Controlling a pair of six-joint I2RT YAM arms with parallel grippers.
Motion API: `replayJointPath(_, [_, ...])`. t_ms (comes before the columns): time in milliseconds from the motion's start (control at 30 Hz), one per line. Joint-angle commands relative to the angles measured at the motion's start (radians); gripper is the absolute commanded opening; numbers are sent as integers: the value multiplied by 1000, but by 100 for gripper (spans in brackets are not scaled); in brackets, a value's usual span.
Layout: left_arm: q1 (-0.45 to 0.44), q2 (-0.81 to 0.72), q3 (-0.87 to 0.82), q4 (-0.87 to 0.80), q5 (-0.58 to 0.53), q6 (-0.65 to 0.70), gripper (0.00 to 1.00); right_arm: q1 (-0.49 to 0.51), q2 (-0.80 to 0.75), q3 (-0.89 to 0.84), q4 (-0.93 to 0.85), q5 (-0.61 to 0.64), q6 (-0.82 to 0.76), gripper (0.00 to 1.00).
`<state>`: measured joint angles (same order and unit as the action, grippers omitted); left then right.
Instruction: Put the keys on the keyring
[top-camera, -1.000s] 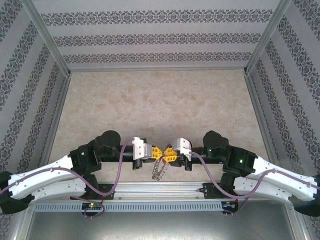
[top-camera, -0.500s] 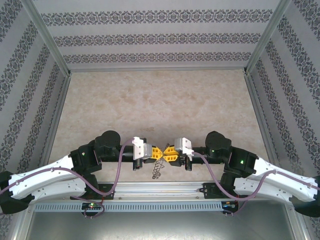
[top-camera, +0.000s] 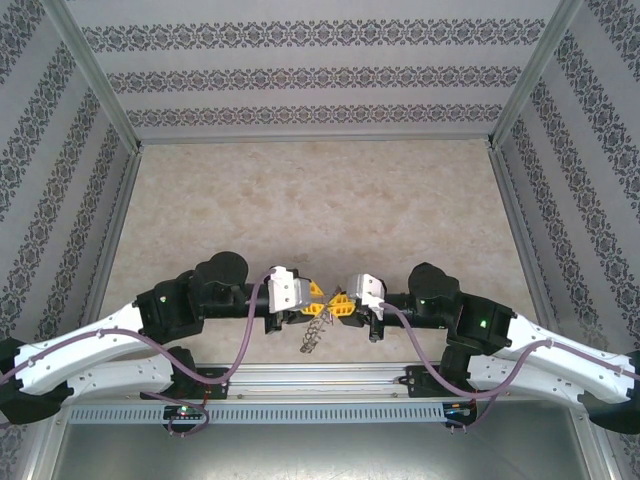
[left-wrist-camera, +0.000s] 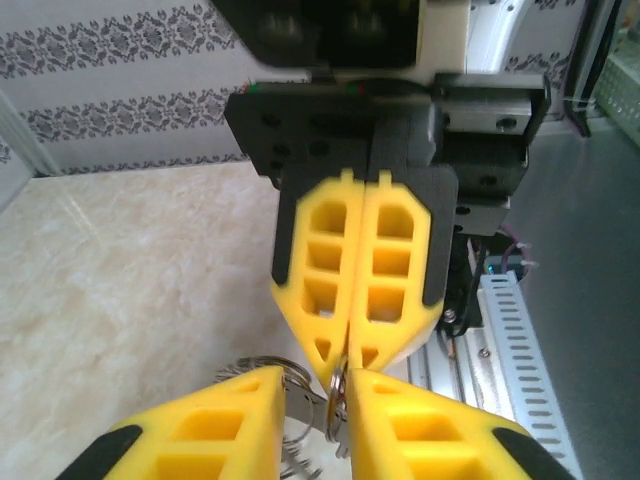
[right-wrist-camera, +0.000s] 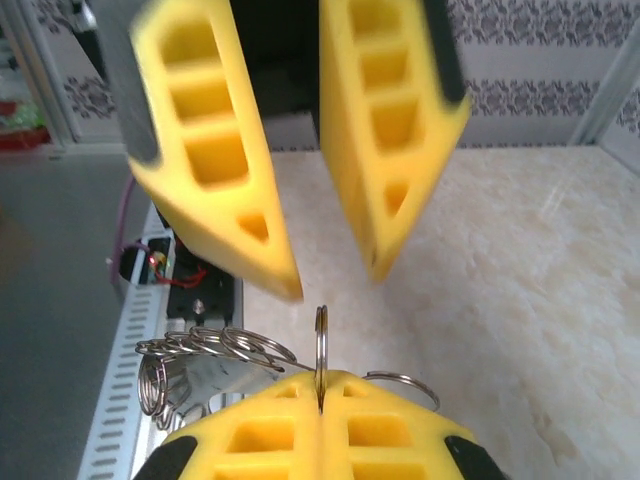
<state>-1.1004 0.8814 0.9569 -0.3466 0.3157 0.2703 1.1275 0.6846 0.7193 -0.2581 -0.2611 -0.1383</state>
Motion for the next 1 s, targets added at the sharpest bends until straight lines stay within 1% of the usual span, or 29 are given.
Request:
replayJointPath(0, [-12,40,65,-167,-48,65,26,-8,14,50,-30,60,-26,0])
replayJointPath(200, [-12,85,65,-148,-33,72,29,-9,41,65,-22,39,-33,0])
replayJointPath(367, [-12,97,49,-124,-30,69,28,-9,57,74,-20,26,-33,0])
replayJointPath(400, [-12,97,49,-124,-29,72,26,-8,58,74,-17,25,-33,0])
replayJointPath(433, [-12,97,49,-125,-30,71,21,-8,60,74,-17,21,-33,0])
replayJointPath(467, [-12,96,50,-127,-28,72,12,-8,62,74,-15,19,-33,0])
replayJointPath(500, [-12,97,52,-131,-26,72,5,-9,64,74,-13,18,-33,0])
replayJointPath(533, [-12,95,53,-135,-24,72,1,-9,65,74,-12,17,-33,0])
replayJointPath(700, [-12,87,45,-135,-7,63,0,-9,47,68,-4,10,-36,0])
replayJointPath(833, [-12,41,2,-63,10,33,0,-8,35,57,2,1,-29,0])
replayJointPath(967, [-10,-13,-60,68,38,-23,0,-9,35,30,21,-22,3,16])
